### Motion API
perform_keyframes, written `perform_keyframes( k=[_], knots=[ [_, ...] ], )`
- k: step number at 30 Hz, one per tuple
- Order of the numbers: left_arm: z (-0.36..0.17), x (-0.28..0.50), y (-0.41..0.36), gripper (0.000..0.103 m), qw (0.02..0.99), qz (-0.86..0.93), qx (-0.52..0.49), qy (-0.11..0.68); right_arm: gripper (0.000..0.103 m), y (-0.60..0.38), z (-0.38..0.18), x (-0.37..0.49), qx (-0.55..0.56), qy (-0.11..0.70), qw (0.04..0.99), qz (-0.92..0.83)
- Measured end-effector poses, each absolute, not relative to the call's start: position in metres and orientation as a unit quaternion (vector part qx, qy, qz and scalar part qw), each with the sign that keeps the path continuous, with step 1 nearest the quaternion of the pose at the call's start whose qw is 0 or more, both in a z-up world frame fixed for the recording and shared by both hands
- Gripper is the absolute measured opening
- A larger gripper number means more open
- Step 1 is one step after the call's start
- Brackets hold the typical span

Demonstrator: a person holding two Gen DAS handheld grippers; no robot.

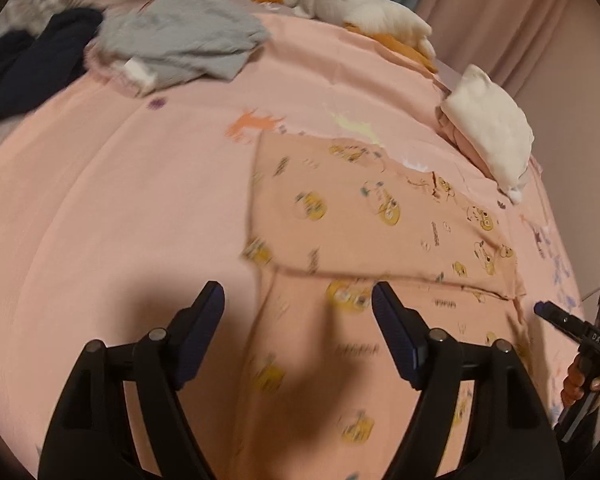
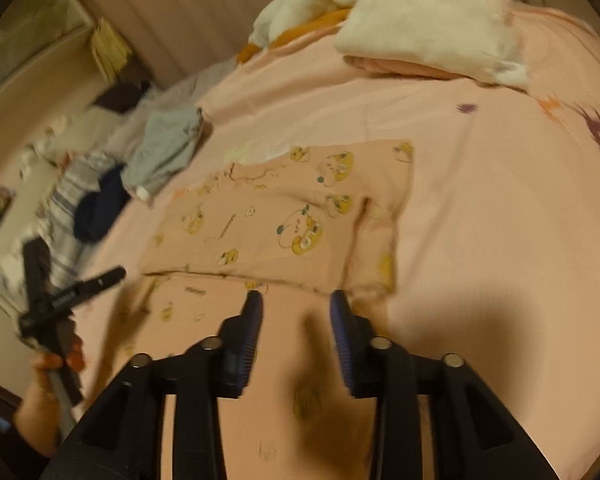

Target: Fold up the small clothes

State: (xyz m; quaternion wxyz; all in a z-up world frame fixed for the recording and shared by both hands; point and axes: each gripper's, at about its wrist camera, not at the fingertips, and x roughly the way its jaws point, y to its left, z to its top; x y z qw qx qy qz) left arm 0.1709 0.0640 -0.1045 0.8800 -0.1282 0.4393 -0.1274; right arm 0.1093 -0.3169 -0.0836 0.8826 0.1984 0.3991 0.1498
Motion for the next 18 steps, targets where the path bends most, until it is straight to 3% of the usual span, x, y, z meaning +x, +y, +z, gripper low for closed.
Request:
perform_keyframes(
  k=[7,18],
  knots=[
    [-0.127,0.15,0.093,0.076,0.838,-0.153,-0.225,0.472,0.041,-0.349,-0.102,0.08,0.259,0.422,0.858,0.134],
    [-0.129,0.131,0.085,0.07,0.808,-0.212,-0.259,0.485,0.041,-0.334,-0.125,0.073,0.294,0.457,0.822,0.169]
  ],
)
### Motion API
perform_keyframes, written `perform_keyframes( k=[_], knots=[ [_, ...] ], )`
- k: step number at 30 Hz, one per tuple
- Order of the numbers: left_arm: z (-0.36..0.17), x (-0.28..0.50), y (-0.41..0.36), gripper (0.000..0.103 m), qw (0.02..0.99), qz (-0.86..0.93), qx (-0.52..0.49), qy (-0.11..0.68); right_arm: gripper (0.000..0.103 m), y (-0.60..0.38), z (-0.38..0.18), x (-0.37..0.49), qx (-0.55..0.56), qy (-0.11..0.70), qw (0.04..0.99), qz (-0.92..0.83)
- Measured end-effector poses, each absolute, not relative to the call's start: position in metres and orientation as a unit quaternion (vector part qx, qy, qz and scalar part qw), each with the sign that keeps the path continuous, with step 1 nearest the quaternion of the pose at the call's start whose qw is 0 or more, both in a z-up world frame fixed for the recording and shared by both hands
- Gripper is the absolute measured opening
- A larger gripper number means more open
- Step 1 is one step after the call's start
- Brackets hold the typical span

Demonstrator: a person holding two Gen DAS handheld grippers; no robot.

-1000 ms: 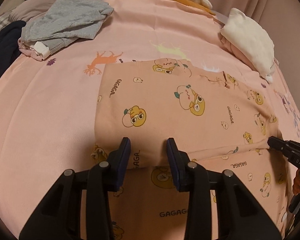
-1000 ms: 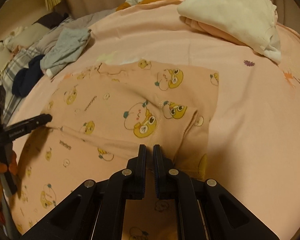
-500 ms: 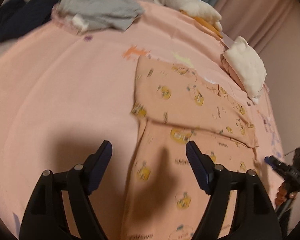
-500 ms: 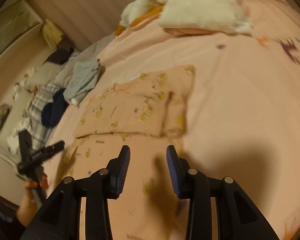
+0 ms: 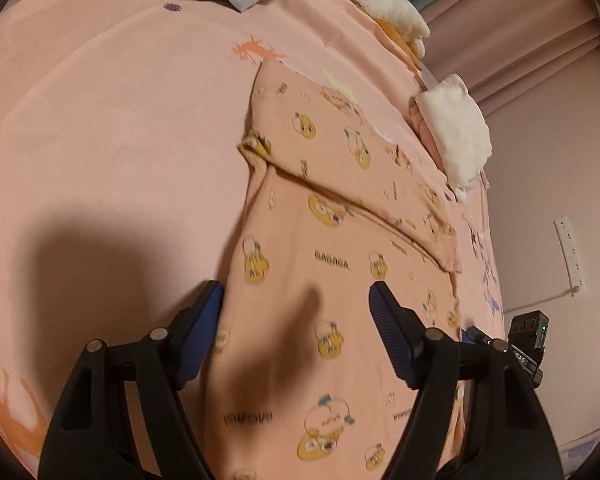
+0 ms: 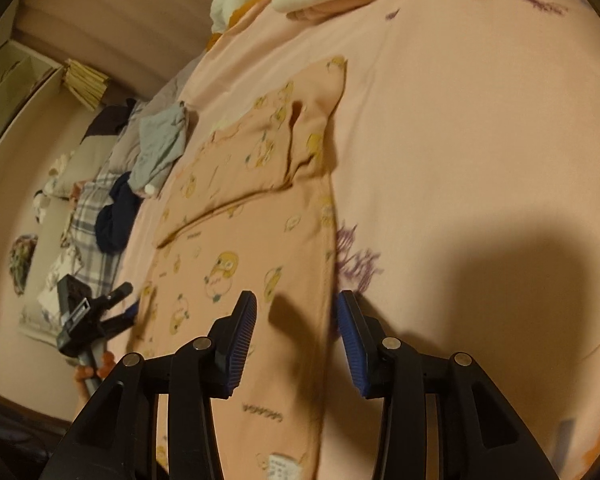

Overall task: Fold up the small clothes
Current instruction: 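Grasp the hem edge with the left gripper while the right gripper grasps it too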

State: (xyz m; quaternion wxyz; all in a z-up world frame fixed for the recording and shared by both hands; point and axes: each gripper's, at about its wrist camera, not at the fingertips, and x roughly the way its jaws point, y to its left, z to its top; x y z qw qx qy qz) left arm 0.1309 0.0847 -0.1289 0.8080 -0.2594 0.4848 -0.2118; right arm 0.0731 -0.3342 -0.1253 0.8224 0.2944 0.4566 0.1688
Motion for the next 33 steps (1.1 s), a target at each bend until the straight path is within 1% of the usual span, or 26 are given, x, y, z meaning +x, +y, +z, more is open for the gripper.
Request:
perform_keyframes(
  k=[3,5,11,19,26,32,33],
  knots=[
    [-0.132,0.121,0.087,0.066,0.802,-0.218,-0.261,0.491,0.041,-0.33,-0.128,0.064,0.299,0.466,0.812,0.184],
    [-0.133,0.112,0.09,0.065,0.796,-0.225,-0.269,0.493,0.041,-0.331,-0.131,0.057,0.312,0.471,0.803,0.193],
    [-0.135,0.078,0.093,0.065,0.787,-0.245,-0.267,0.5,0.041,-0.326,-0.142,0.025,0.346,0.481,0.773,0.227],
    [-0.139,0.035,0.093,0.065,0.772,-0.269,-0.272,0.508,0.041,-0.308,-0.145,-0.002,0.335,0.501,0.757,0.254],
    [-0.139,0.019,0.089,0.064,0.768,-0.278,-0.267,0.511,0.041,-0.301,-0.146,-0.007,0.327,0.508,0.756,0.253],
    [-0.141,0.014,0.092,0.055,0.767,-0.276,-0.266,0.514,0.041,-0.301,-0.147,-0.01,0.321,0.507,0.759,0.252],
    [-0.142,0.012,0.093,0.052,0.767,-0.275,-0.266,0.515,0.039,-0.3,-0.147,-0.011,0.316,0.509,0.761,0.25]
  ],
)
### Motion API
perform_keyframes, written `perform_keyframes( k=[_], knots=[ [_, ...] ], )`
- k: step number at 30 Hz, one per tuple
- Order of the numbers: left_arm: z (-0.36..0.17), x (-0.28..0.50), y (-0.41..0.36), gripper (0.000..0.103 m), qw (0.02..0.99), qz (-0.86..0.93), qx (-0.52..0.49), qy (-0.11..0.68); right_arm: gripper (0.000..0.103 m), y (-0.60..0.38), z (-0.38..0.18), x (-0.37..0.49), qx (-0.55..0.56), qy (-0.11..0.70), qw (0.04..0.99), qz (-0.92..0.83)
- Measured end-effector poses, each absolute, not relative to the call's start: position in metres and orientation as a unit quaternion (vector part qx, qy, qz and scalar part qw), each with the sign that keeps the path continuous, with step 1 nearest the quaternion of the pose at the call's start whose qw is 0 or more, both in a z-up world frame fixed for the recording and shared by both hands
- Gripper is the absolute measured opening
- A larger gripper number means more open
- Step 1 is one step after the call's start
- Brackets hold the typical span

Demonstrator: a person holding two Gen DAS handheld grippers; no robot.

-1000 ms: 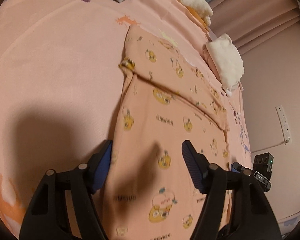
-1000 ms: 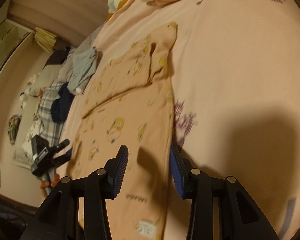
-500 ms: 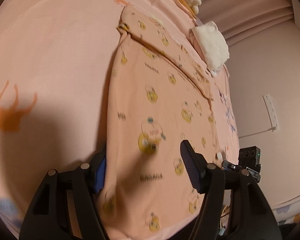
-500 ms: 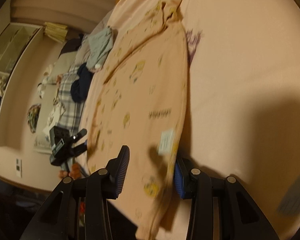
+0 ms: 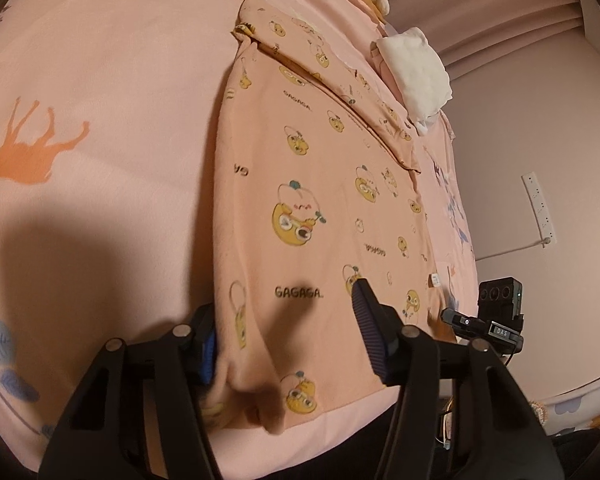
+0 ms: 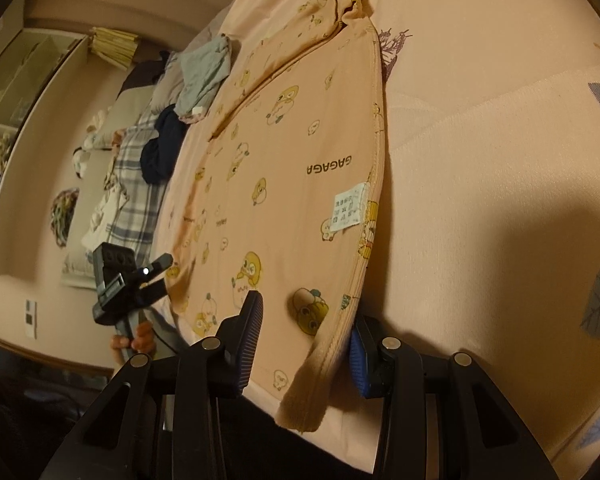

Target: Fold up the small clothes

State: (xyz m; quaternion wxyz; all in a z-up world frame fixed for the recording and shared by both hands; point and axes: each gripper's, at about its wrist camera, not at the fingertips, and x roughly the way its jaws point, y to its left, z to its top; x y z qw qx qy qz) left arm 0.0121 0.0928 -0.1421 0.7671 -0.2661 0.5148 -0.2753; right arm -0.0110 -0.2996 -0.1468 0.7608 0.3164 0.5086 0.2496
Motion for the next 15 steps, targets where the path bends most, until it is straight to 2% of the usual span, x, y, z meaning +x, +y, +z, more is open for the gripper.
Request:
perform_keyframes(
  k=[3,7,8,12,15],
  knots=[
    [-0.145,0.006,0.097,0.051,0.763,-0.277,-0.273,0.517,0.033,-0.298,-0.147,-0.013,0.308,0.513,0.763,0.244],
    [-0.145,-0.001,0.097,0.05,0.76,-0.28,-0.273,0.519,0.029,-0.297,-0.15,-0.018,0.311,0.512,0.763,0.242],
    [-0.145,-0.002,0.097,0.046,0.762,-0.279,-0.268,0.519,0.028,-0.297,-0.15,-0.019,0.309,0.513,0.764,0.24],
    [-0.151,0.002,0.102,0.015,0.761,-0.259,-0.276,0.528,0.011,-0.299,-0.154,-0.017,0.31,0.511,0.768,0.231],
    [-0.152,0.0,0.104,0.01,0.759,-0.256,-0.284,0.527,0.008,-0.302,-0.156,-0.02,0.316,0.505,0.769,0.231]
  ],
)
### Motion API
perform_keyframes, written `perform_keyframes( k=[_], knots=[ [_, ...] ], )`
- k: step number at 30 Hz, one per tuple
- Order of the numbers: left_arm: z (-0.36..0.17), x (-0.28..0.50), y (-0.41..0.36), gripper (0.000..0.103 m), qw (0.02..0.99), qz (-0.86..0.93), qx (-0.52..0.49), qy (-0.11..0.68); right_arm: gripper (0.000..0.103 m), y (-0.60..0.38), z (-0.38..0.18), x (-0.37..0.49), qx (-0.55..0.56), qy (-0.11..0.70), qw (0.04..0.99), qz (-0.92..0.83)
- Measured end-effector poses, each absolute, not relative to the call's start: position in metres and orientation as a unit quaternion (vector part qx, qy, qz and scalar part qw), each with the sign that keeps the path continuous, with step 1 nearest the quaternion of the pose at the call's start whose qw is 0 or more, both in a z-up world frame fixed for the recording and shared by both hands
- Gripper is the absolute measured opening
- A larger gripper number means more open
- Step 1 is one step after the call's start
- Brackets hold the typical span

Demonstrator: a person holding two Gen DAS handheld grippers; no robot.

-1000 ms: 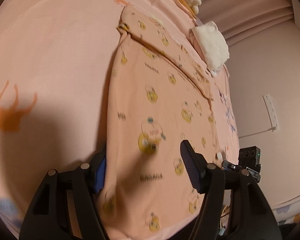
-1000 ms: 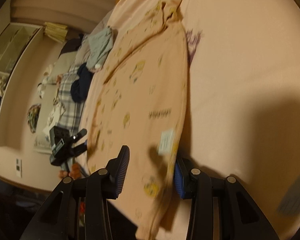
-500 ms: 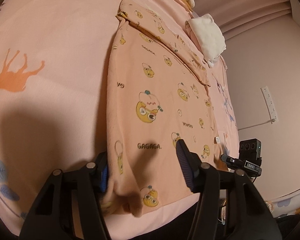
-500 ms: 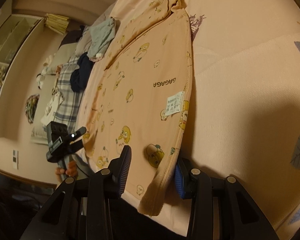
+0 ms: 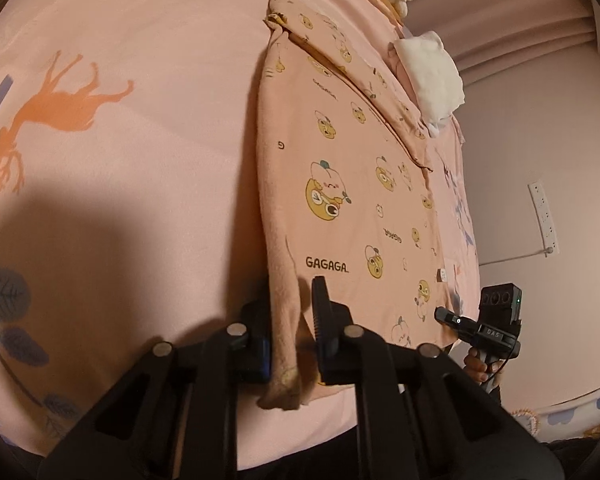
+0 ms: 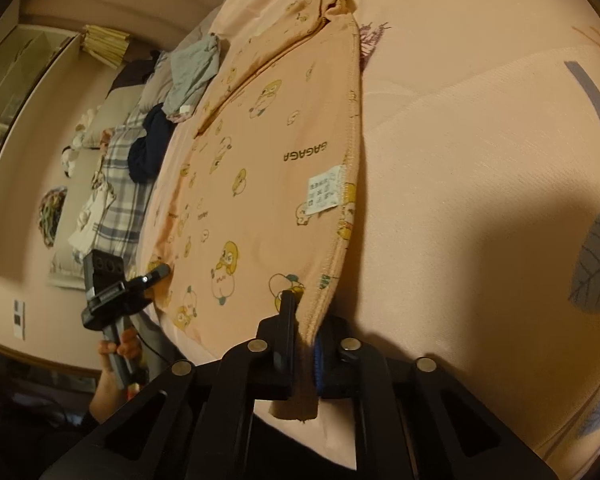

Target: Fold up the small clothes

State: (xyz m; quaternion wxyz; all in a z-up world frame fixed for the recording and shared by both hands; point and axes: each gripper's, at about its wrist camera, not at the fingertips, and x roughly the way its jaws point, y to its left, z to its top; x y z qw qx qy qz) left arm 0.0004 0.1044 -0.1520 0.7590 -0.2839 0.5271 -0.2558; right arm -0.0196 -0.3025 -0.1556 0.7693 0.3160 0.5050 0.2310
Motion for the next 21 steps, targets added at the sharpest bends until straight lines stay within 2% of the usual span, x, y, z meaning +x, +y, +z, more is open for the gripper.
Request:
perform_keyframes(
  k=[2,11,21],
  knots=[
    [-0.151,-0.002,0.104,0.005,0.759,-0.256,-0.283,0.527,0.008,-0.303,-0.154,-0.022,0.315,0.5,0.772,0.233],
    [-0.123,0.004,0.104,0.005,0.767,-0.286,-0.317,0.479,0.006,-0.296,-0.13,-0.024,0.329,0.437,0.793,0.268],
    [-0.087,0.022,0.094,0.005,0.787,-0.307,-0.306,0.439,0.006,-0.287,-0.094,-0.01,0.313,0.379,0.817,0.301]
  ],
)
